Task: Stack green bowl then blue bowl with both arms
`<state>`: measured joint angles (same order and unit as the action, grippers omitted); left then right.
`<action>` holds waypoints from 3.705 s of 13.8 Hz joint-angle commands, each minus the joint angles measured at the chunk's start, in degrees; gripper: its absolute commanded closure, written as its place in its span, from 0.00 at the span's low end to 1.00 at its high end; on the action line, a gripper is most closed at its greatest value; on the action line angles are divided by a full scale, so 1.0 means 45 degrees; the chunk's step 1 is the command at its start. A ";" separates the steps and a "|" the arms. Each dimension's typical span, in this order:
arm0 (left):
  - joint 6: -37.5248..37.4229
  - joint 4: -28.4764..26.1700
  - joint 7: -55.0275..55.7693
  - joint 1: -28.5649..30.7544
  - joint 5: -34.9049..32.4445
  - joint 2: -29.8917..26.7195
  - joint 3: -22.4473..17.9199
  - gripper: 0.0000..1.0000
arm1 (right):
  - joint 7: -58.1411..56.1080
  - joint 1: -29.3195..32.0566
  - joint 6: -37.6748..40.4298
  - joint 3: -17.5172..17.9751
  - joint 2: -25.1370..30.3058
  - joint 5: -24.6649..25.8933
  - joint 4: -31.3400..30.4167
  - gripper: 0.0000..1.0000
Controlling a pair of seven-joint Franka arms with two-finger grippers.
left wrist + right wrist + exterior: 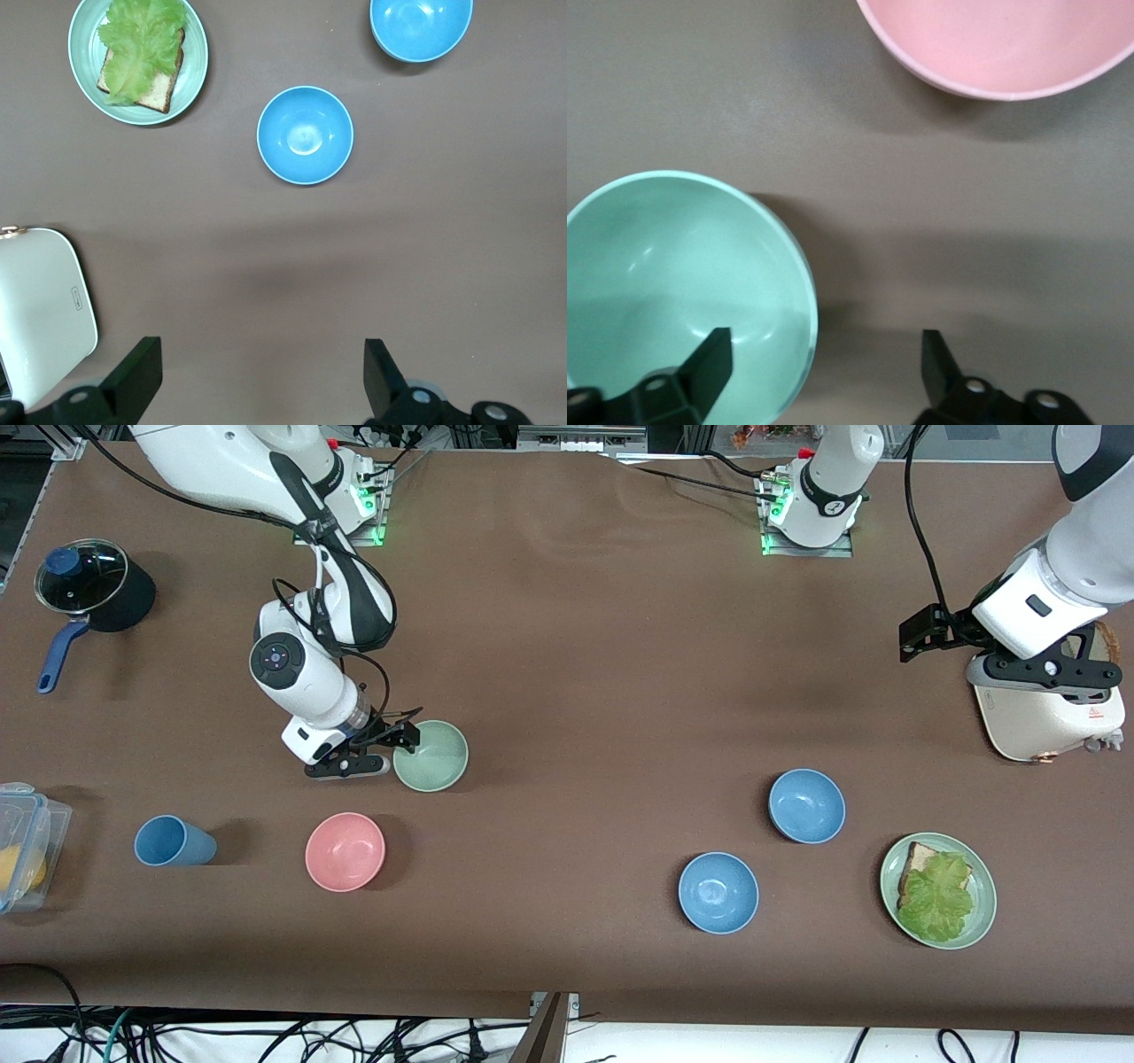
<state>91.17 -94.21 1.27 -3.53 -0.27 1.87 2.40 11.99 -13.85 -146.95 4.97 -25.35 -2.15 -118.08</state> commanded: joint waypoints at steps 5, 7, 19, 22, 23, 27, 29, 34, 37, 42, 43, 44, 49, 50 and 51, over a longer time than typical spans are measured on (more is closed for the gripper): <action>-0.0260 0.0388 0.0148 -0.0017 0.0138 0.0152 -0.0026 0.00 | 0.0285 0.0011 -0.0351 0.0048 -0.0598 -0.0186 0.0166 0.68; -0.0260 0.0388 0.0148 -0.0017 0.0138 0.0171 -0.0026 0.00 | 0.0460 0.0011 -0.0332 0.0107 -0.0598 -0.0224 0.0185 0.99; -0.0260 0.0388 0.0383 -0.0017 0.0138 0.0152 -0.0007 0.00 | 0.5984 -0.3109 0.3653 0.1435 -0.3132 0.0010 0.7131 1.00; -0.0260 0.0388 0.0383 -0.0017 0.0138 0.0152 -0.0007 0.00 | 0.7038 -0.4399 0.3652 0.1144 -0.4792 0.0185 0.9358 1.00; -0.0260 0.0388 0.0383 -0.0017 0.0138 0.0152 -0.0007 0.00 | 0.7372 -0.4712 0.3652 0.1026 -0.5203 0.0205 0.9848 1.00; -0.0280 0.0388 0.0383 -0.0017 0.0138 0.0152 -0.0007 0.00 | 0.7492 -0.5652 0.3575 0.0479 -0.5870 0.0810 1.0068 1.00; -0.0319 0.0388 0.0383 0.0003 0.0138 0.0152 -0.0026 0.00 | 0.7492 -0.5847 0.3438 0.0381 -0.5988 0.0946 1.0068 1.00; -0.0319 0.0388 0.0383 0.0003 0.0138 0.0152 -0.0026 0.00 | 0.7258 -0.5732 0.2638 0.0322 -0.6203 0.1026 1.0048 0.59; -0.0319 0.0388 0.0383 0.0003 0.0138 0.0152 -0.0026 0.00 | 0.7102 -0.5712 0.2773 0.0108 -0.5737 0.1162 1.0068 0.00; -0.0319 0.0388 0.0383 0.0003 0.0138 0.0152 -0.0026 0.00 | 0.6152 -0.3103 0.6551 0.0242 -0.3008 0.1006 1.0029 0.00; -0.0319 0.0388 0.0383 0.0003 0.0138 0.0152 -0.0026 0.00 | 0.5023 -0.2456 0.7549 0.0244 -0.2382 0.0909 0.9913 0.00; -0.0319 0.0388 0.0383 0.0003 0.0138 0.0152 -0.0026 0.00 | 0.3968 -0.1870 0.8313 0.0205 -0.1466 0.0425 0.9622 0.00; -0.0319 0.0388 0.0383 0.0023 0.0138 0.0152 -0.0026 0.00 | 0.1853 -0.0068 1.0620 -0.0339 0.3378 -0.0518 0.6305 0.00; -0.0319 0.0388 0.0383 0.0003 0.0138 0.0152 -0.0026 0.00 | 0.1539 -0.0067 1.1012 -0.0806 0.4179 -0.0518 0.5738 0.00; -0.0319 0.0388 0.0383 0.0003 0.0138 0.0152 -0.0026 0.00 | 0.1419 -0.0067 1.1364 -0.1082 0.4709 -0.0518 0.5403 0.00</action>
<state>91.02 -94.06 2.84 -3.51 -0.27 1.99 2.33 20.69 -14.14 -96.62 2.21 -12.21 -3.71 -84.87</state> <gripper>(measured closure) 0.000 0.000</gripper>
